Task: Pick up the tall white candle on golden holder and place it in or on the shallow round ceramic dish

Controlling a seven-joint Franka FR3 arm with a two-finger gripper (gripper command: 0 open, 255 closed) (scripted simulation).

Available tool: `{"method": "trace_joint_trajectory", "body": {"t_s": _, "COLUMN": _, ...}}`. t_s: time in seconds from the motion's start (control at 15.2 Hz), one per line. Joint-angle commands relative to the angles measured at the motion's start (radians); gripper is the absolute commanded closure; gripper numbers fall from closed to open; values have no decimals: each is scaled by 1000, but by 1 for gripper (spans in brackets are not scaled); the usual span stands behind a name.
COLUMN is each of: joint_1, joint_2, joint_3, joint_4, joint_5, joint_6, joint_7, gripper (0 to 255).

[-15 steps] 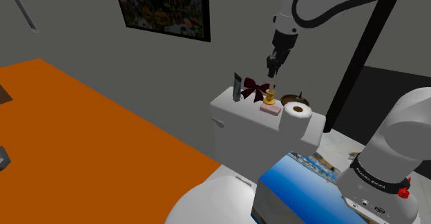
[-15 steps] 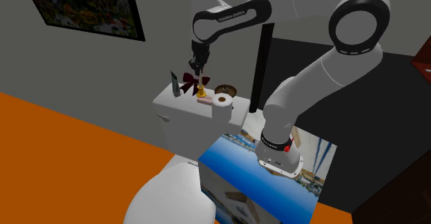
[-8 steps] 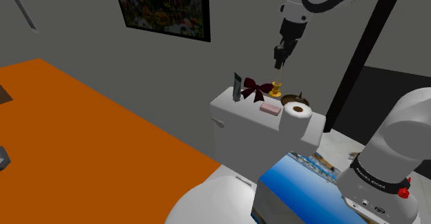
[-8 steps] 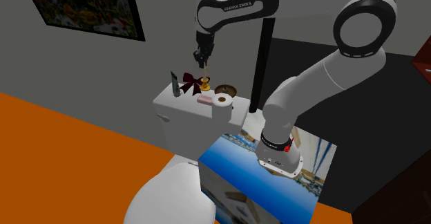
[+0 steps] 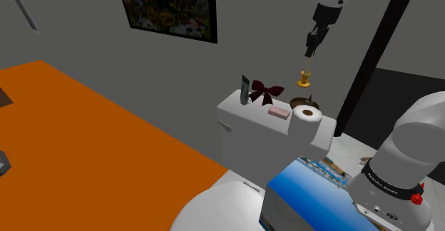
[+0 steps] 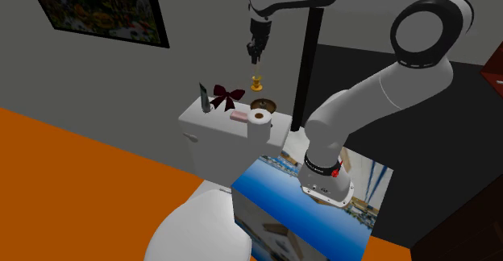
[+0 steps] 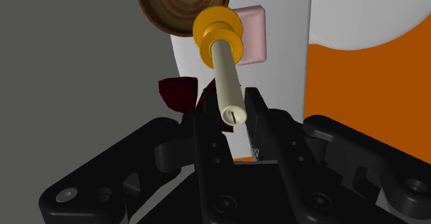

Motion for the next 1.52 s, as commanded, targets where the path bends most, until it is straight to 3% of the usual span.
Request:
{"method": "trace_joint_trajectory", "body": {"t_s": 0.0, "joint_1": -16, "joint_2": -1, "joint_3": -38, "joint_4": 29, "joint_5": -17, "joint_6": -30, "joint_7": -47, "gripper": 255}}
{"method": "trace_joint_trajectory", "body": {"t_s": 0.13, "joint_1": -31, "joint_2": 4, "joint_3": -74, "joint_4": 60, "joint_5": -31, "joint_6": -55, "joint_7": -91, "gripper": 255}}
{"method": "trace_joint_trajectory", "body": {"t_s": 1.45, "joint_1": -63, "joint_2": 33, "joint_3": -83, "joint_4": -191, "joint_5": -36, "joint_6": 224, "joint_7": -110, "gripper": 255}}
